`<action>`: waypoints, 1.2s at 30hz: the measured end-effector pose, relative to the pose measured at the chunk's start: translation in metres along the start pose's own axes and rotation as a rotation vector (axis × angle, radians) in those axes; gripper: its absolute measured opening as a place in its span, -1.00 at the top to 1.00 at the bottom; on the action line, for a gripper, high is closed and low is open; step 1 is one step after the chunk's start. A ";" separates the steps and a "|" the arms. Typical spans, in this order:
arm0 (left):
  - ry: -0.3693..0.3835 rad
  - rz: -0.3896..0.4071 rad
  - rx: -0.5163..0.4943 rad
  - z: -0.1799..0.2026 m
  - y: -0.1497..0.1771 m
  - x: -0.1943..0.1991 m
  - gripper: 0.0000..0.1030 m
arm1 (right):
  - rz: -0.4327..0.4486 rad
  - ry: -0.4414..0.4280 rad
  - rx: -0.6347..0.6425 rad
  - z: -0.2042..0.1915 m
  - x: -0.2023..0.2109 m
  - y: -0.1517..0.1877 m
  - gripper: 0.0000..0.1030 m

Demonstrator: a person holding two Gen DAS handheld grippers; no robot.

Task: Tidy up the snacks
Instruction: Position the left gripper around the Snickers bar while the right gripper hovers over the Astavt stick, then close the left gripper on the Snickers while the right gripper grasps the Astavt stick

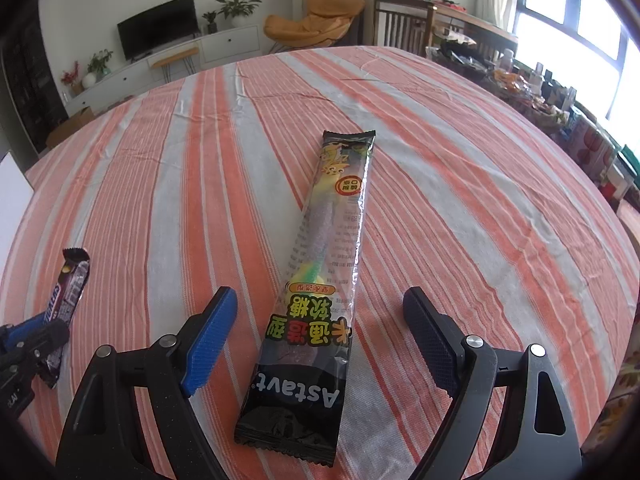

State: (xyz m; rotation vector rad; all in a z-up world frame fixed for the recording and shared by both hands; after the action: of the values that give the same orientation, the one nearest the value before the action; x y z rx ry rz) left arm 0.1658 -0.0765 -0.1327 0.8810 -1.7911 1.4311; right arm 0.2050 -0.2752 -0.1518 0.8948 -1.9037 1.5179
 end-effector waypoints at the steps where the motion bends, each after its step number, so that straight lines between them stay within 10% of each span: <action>1: -0.005 0.014 -0.008 0.000 0.004 0.002 0.19 | 0.000 0.002 0.001 0.000 0.000 0.000 -0.70; 3: -0.027 0.018 -0.027 -0.004 0.006 -0.001 -0.44 | -0.001 0.006 0.001 0.000 0.000 0.000 -0.70; 7: -0.051 0.066 0.005 -0.014 0.003 -0.008 -0.65 | -0.001 0.005 0.001 0.000 0.000 0.000 -0.70; 30: -0.038 0.077 0.000 -0.006 -0.002 -0.016 -0.87 | -0.001 0.004 -0.001 0.000 0.000 0.001 -0.71; 32: -0.024 0.069 -0.025 -0.006 -0.002 -0.014 -0.75 | -0.024 -0.010 -0.007 0.000 0.000 0.000 -0.72; 35: -0.021 0.051 -0.014 -0.017 -0.004 -0.007 0.44 | -0.124 -0.057 -0.058 0.007 -0.002 -0.010 -0.65; 36: -0.022 0.037 -0.001 -0.021 -0.004 -0.008 0.68 | -0.141 -0.049 -0.068 0.011 -0.002 -0.015 -0.29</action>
State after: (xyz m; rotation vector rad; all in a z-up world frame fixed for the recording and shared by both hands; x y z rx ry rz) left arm 0.1753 -0.0558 -0.1332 0.8710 -1.8332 1.4493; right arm 0.2177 -0.2878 -0.1465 1.0211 -1.8724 1.3521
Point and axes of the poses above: each gripper's, at about its wrist camera, not at the fingertips, and x roughly against the way its jaws point, z to its right, y to its underside, the point moved 7 cm from there along -x, roughly the way its jaws point, and after that the axes turned 15 degrees about -y, right-handed, at the moved point
